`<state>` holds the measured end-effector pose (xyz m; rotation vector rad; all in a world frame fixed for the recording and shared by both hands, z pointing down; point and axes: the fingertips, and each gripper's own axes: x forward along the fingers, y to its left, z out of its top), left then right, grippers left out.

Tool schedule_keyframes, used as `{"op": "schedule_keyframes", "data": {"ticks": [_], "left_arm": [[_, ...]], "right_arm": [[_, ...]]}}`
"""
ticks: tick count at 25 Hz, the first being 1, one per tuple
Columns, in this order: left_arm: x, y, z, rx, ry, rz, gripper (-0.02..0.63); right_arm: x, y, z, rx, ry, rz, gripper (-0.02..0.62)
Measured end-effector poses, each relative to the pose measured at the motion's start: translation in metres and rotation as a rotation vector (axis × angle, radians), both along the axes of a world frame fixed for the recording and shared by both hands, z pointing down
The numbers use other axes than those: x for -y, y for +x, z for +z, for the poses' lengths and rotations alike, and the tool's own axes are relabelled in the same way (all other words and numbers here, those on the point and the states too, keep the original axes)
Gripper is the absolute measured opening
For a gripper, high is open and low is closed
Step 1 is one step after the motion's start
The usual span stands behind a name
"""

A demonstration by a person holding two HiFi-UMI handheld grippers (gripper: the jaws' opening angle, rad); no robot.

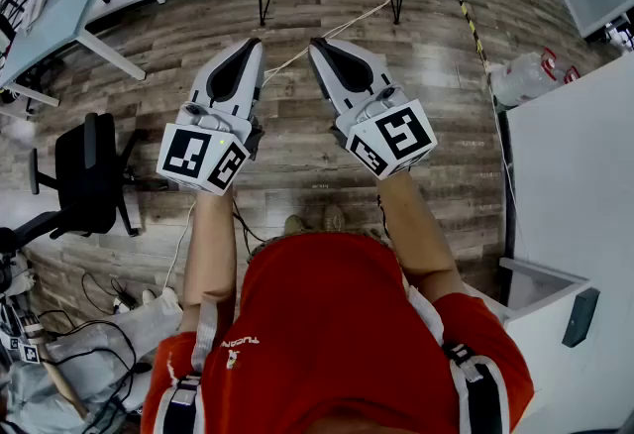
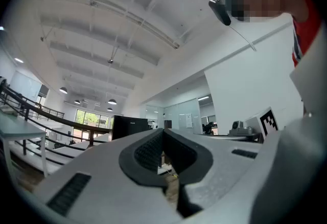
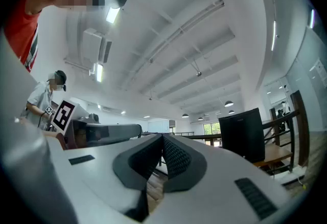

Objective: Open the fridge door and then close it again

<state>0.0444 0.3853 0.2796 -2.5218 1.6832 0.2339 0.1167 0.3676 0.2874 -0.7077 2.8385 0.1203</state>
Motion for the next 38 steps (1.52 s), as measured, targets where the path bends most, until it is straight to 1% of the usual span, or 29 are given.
{"op": "schedule_keyframes", "data": {"ticks": [4, 8, 12, 15, 19, 22, 25, 29, 33, 38], "left_arm": [[0.007, 0.007, 0.003, -0.001, 0.0, -0.008, 0.009], [0.016, 0.016, 0.004, -0.009, -0.001, -0.019, 0.009], [0.024, 0.028, 0.008, -0.008, -0.001, -0.032, 0.009], [0.031, 0.031, 0.017, -0.005, -0.01, -0.043, 0.009], [0.052, 0.028, 0.024, -0.016, -0.023, -0.057, 0.009], [0.077, 0.023, 0.027, -0.019, -0.026, -0.05, 0.009], [0.107, 0.005, 0.026, -0.025, -0.018, -0.04, 0.009], [0.15, -0.03, 0.025, -0.03, -0.008, -0.016, 0.009], [0.2, -0.072, 0.023, -0.018, -0.003, 0.02, 0.009], [0.266, -0.129, 0.013, -0.004, 0.011, 0.085, 0.009]], "right_arm": [[0.008, 0.008, 0.003, -0.008, 0.009, 0.003, 0.025], [0.015, 0.022, 0.003, 0.011, 0.004, -0.003, 0.025], [0.021, 0.038, 0.009, 0.036, -0.008, -0.024, 0.026], [0.027, 0.043, 0.018, 0.038, -0.011, -0.042, 0.026], [0.052, 0.043, 0.021, 0.03, -0.007, -0.043, 0.026], [0.078, 0.036, 0.023, 0.024, -0.009, -0.036, 0.026], [0.107, 0.019, 0.024, 0.016, -0.008, -0.024, 0.026], [0.151, -0.014, 0.022, 0.002, -0.004, 0.005, 0.026], [0.2, -0.055, 0.015, -0.004, 0.004, 0.043, 0.026], [0.261, -0.111, 0.005, -0.005, 0.021, 0.098, 0.026]]}}
